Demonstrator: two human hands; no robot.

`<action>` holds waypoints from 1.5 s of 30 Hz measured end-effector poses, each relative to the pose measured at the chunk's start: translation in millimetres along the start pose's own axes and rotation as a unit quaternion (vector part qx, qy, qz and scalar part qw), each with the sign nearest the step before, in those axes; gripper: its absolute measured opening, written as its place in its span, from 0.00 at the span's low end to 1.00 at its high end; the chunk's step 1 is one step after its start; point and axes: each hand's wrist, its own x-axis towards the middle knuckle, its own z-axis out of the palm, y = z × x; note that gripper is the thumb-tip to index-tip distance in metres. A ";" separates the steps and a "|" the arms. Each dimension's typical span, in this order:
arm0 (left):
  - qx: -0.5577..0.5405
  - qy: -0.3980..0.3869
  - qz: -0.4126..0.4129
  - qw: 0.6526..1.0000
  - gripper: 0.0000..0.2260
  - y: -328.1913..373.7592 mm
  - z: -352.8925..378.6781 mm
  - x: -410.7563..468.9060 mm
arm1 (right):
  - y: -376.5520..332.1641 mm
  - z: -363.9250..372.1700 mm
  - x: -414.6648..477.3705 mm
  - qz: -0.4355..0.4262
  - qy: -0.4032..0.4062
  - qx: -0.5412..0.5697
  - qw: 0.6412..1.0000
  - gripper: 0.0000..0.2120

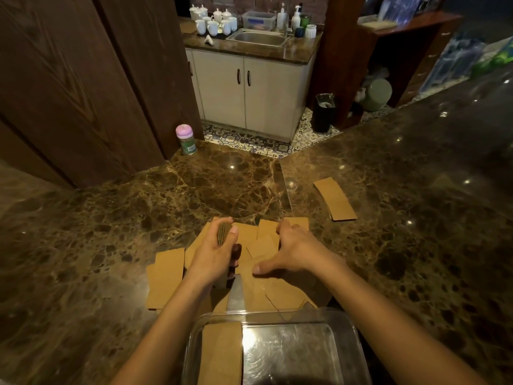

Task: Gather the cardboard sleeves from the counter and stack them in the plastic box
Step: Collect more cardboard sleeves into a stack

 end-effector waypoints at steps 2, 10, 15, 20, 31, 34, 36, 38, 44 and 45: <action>0.004 -0.004 0.000 1.000 0.07 -4.7 0.5 0.0 | -7.5 7.1 -2.1 0.010 -0.014 -0.056 0.998 0.62; -0.035 -0.013 0.013 0.999 0.08 -5.7 -2.2 1.5 | 5.7 4.6 3.1 -0.050 0.020 0.106 0.993 0.22; -0.048 -0.012 0.014 0.999 0.10 -1.1 -3.7 -2.0 | 15.2 -4.3 1.7 -0.089 0.064 0.235 0.966 0.07; -0.097 -0.025 0.026 0.995 0.12 12.7 -2.6 -8.1 | 14.0 -16.2 -3.8 -0.130 0.098 0.416 0.895 0.08; -0.344 -0.124 0.022 0.930 0.18 64.5 -12.2 -39.6 | 1.0 -18.0 -61.6 -0.498 0.256 0.242 0.792 0.12; -0.348 -0.153 0.037 0.924 0.20 70.1 -12.2 -44.1 | -0.5 -15.7 -68.3 -0.528 0.267 0.215 0.777 0.14; -0.358 -0.187 0.024 0.914 0.21 71.3 -12.7 -44.5 | -0.8 -17.8 -70.7 -0.533 0.265 0.188 0.781 0.13; -0.356 -0.206 0.016 0.912 0.20 70.8 -13.2 -45.1 | -0.4 -20.5 -70.7 -0.532 0.248 0.137 0.798 0.13; -0.364 -0.189 0.011 0.912 0.21 63.4 -17.2 -43.8 | 17.9 -49.4 -60.2 -0.466 0.258 0.064 0.844 0.17; -0.370 -0.177 0.004 0.912 0.20 61.2 -17.5 -42.7 | 23.3 -54.6 -56.4 -0.431 0.227 0.047 0.872 0.21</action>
